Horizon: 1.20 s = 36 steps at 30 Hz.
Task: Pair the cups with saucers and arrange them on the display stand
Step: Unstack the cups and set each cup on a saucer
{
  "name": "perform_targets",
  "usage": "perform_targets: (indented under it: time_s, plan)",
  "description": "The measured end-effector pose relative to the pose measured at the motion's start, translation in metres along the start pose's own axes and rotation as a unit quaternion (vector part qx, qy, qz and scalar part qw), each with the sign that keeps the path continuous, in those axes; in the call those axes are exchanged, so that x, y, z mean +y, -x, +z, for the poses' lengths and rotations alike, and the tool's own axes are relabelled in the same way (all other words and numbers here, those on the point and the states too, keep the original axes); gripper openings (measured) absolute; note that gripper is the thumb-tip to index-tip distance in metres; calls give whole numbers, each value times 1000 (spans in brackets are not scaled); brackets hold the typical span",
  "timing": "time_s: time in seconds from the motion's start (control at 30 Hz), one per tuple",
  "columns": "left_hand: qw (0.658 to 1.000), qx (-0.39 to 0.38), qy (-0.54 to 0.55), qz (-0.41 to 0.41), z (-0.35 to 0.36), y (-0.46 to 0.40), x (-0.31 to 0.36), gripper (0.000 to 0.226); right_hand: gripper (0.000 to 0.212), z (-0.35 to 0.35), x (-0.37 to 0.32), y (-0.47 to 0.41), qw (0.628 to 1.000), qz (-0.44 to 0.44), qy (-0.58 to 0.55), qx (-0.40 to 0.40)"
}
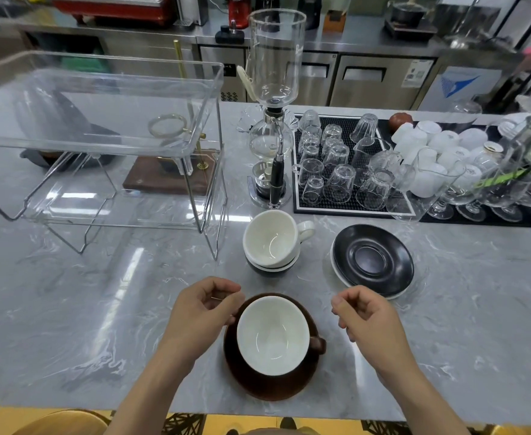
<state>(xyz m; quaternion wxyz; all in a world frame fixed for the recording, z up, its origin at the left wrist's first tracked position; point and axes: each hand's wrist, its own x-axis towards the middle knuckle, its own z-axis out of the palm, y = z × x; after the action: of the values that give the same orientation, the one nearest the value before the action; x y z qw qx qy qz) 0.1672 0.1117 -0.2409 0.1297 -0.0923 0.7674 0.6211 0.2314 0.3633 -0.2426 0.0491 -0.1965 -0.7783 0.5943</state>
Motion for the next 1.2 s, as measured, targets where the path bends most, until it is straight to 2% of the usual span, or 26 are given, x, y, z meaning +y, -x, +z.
perform_targets:
  time_s: [0.33,0.53,0.67,0.93,1.07,1.2]
  plan:
    - [1000,2,9,23,9,-10,12,13,9,-2,-7,-14,1000,-5,-24,-5]
    - [995,-81,14,65,42,-9,36,15,13,-21,-4,-22,999,-11,-35,21]
    - [990,-119,26,74,73,-12,49,8,15,-42,4,-26,997,-2,-51,51]
    - [987,-149,0,62,127,-22,55,10,14,-84,25,-41,994,13,-59,93]
    - [988,-137,-47,56,146,-29,53,12,15,-99,35,-59,995,11,-28,99]
    - [978,-113,-156,78,161,-41,53,18,15,-112,45,-81,994,1,31,105]
